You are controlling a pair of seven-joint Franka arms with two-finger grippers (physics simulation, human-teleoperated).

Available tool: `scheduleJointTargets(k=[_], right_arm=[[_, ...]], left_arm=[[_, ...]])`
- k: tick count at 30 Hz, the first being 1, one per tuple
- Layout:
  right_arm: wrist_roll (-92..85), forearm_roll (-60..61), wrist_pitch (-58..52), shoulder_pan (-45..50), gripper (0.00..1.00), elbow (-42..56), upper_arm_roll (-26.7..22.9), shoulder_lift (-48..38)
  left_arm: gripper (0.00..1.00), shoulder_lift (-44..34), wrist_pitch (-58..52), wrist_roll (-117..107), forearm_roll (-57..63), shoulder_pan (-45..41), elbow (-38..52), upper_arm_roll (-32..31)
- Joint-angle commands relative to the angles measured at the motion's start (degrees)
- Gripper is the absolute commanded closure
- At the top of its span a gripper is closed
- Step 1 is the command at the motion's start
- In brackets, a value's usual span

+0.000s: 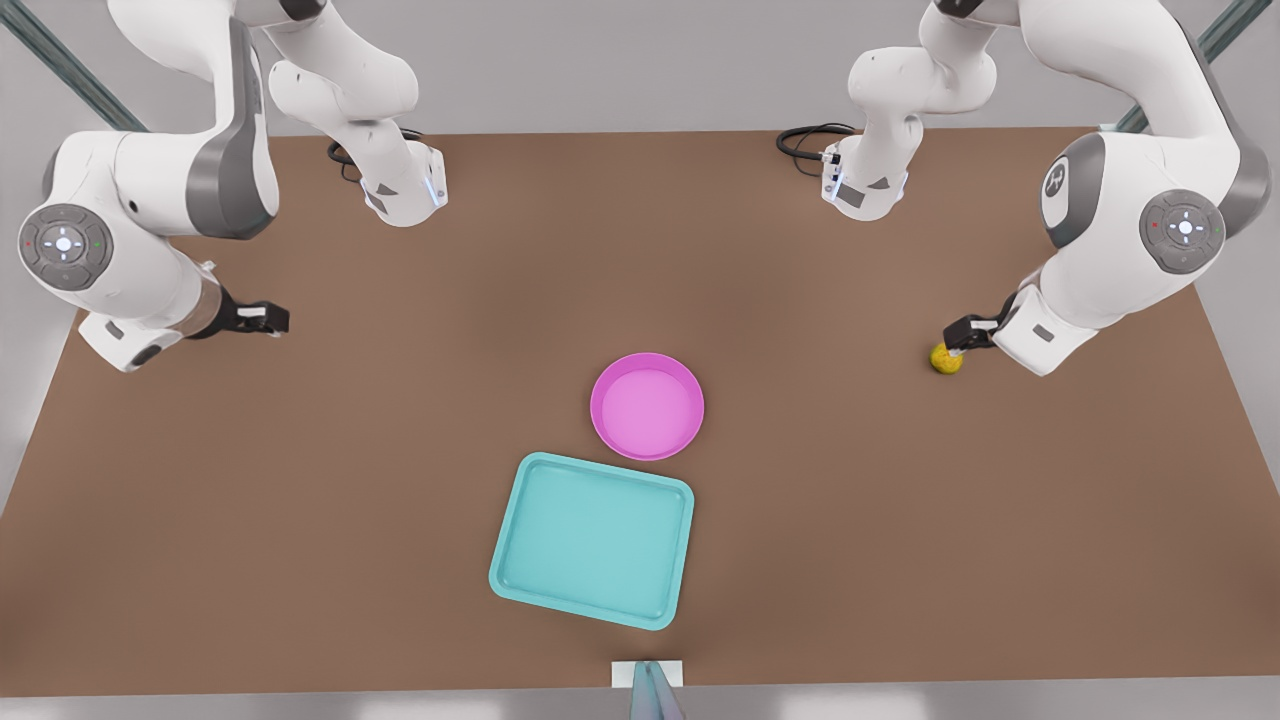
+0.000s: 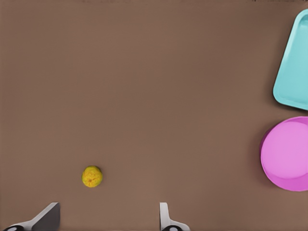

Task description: Place the orange on the plate with the left arm and the plate on the tray with the right arm

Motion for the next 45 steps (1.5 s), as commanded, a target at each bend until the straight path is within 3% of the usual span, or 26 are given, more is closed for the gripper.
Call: scheduleJointTargets(k=[1, 4, 7, 11, 21, 45], right_arm=[[0.58, 0.25, 2.08, -0.07, 0.0, 0.0, -0.01, -0.05], [0.49, 0.25, 2.08, -0.07, 0.0, 0.0, -0.01, 0.04], [0.49, 0.25, 1.99, -0.07, 0.0, 0.0, -0.01, 0.39], [0.49, 0.78, 1.99, -0.07, 0.0, 0.0, -0.01, 0.91], [0.32, 1.48, 1.55, -0.07, 0.0, -0.09, -0.09, 1.44], [0.4, 1.48, 0.23, 0.1, 0.0, -0.09, -0.18, 3.02]], left_arm=[[0.0, 0.04, 0.44, -4.12, 0.15, -0.16, -0.2, -0.01], [0.0, 3.12, 3.15, -5.62, 0.94, -0.16, -9.86, 2.44], [0.0, 2.77, 21.08, 5.28, 0.94, -0.16, -27.44, 9.39], [0.0, 4.44, 36.2, 10.73, 0.85, -0.16, -37.9, 13.61], [0.0, 6.63, 45.44, 24.36, 0.85, 0.11, -45.81, 16.86], [0.0, 13.58, 44.82, 23.65, 0.06, 0.19, -47.05, 16.77]])
